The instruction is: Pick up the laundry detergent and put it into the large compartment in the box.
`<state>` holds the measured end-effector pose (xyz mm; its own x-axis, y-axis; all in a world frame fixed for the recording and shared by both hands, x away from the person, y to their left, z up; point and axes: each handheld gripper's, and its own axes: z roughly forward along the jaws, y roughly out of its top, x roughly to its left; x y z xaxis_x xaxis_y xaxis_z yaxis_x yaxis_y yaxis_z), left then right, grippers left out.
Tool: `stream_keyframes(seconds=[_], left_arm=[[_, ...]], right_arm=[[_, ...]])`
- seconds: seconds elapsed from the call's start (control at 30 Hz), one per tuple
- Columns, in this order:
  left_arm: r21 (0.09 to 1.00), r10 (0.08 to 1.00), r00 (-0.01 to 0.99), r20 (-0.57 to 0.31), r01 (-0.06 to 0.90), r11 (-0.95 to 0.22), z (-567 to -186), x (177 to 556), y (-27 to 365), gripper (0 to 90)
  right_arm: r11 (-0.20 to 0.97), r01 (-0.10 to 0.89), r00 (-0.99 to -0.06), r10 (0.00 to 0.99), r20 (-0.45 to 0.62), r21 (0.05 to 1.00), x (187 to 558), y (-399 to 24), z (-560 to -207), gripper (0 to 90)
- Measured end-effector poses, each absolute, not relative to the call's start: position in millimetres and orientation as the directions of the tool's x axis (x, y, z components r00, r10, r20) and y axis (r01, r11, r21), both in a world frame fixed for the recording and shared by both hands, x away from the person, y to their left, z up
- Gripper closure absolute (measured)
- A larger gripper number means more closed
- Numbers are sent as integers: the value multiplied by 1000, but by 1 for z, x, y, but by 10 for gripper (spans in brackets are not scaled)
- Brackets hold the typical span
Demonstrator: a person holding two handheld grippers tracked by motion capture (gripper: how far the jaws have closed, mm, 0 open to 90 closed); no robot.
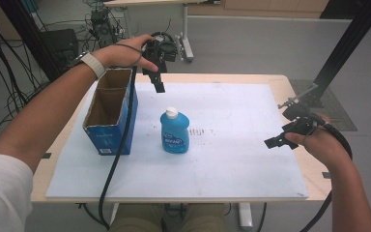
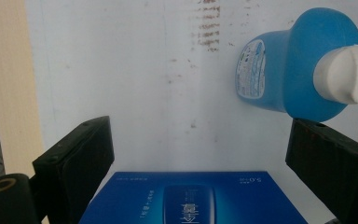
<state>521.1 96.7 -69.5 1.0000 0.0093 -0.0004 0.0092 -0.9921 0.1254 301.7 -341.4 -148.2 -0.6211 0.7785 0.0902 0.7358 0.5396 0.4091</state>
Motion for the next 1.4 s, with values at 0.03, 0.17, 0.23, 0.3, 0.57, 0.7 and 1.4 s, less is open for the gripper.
stream_keyframes(seconds=[0.03, 0.17, 0.23, 0.3, 0.57, 0.7, 1.4], left_arm=[[128, 12, 1000, -1, 12, -992, -69, 521, 97, 80], [126, 16, 1000, 4, 16, -992, -67, 519, 98, 79], [126, 17, 1000, 6, 16, -992, -66, 518, 99, 78], [125, 16, 1000, 7, 15, -992, -65, 518, 98, 78], [120, -3, 1000, 15, -5, -993, -63, 512, 94, 78], [116, -12, 1000, 14, -13, -993, -62, 510, 91, 79], [125, -57, 998, 8, -57, -991, -50, 495, 90, 77]], right_arm=[[540, 736, -621, 779, 90, 409, 302, -341, -148, 85], [539, 736, -620, 779, 90, 409, 300, -343, -148, 85], [538, 737, -619, 780, 90, 408, 299, -344, -148, 85], [539, 736, -620, 780, 89, 409, 299, -344, -148, 85], [537, 738, -619, 780, 92, 409, 298, -345, -149, 85], [535, 740, -617, 782, 93, 408, 298, -345, -150, 85], [536, 743, -618, 780, 102, 402, 297, -347, -154, 85]])
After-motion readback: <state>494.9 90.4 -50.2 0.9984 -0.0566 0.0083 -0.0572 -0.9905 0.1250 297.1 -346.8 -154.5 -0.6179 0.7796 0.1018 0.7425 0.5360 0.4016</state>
